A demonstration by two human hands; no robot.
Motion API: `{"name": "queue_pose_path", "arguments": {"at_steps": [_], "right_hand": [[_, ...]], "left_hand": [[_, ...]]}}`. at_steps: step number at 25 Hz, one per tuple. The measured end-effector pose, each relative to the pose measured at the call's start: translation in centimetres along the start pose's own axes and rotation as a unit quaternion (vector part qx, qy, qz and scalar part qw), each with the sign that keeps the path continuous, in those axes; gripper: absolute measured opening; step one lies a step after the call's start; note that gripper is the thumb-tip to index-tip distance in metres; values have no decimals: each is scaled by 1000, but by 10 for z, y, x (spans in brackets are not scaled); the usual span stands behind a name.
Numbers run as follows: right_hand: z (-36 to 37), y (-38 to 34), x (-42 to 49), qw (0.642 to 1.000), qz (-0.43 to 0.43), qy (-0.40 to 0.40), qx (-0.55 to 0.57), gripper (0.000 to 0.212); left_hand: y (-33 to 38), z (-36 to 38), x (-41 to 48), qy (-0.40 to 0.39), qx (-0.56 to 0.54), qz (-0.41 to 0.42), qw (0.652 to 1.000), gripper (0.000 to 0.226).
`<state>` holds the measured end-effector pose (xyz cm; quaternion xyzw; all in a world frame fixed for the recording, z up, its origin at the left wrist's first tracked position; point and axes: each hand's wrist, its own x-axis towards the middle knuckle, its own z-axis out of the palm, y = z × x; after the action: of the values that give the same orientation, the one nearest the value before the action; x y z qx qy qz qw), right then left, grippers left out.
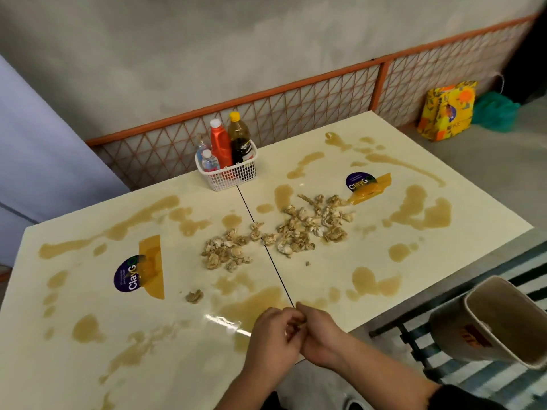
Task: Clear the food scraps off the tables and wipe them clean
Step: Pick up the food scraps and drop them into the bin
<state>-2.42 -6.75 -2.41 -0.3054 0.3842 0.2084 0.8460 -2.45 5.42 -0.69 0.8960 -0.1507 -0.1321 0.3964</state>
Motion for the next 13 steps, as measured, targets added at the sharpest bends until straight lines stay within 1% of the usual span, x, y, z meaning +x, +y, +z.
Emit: {"name": "queue_pose_path", "arguments": {"at_steps": [2,3,6,9,13], "right_hand": [[-45,-23,-14,1000,-23,14,-12,34],[-69,-34,-21,999,-31,21,-6,33],[-163,-64,-39,995,-62,61,55,28],[-262,-91,-61,979,-121,121,111,29],[-352,-128,-88,952,-174,222,119,26]], "left_hand": [[31,25,3,-42,-18,9,999,21],[43,36,6,-48,-31,-3,998,20],[77,68,18,-39,-78,-53,995,15],[94,89,24,-26,-108,-78,991,14],[96,105,21,-14,-116,-108,987,15]]}}
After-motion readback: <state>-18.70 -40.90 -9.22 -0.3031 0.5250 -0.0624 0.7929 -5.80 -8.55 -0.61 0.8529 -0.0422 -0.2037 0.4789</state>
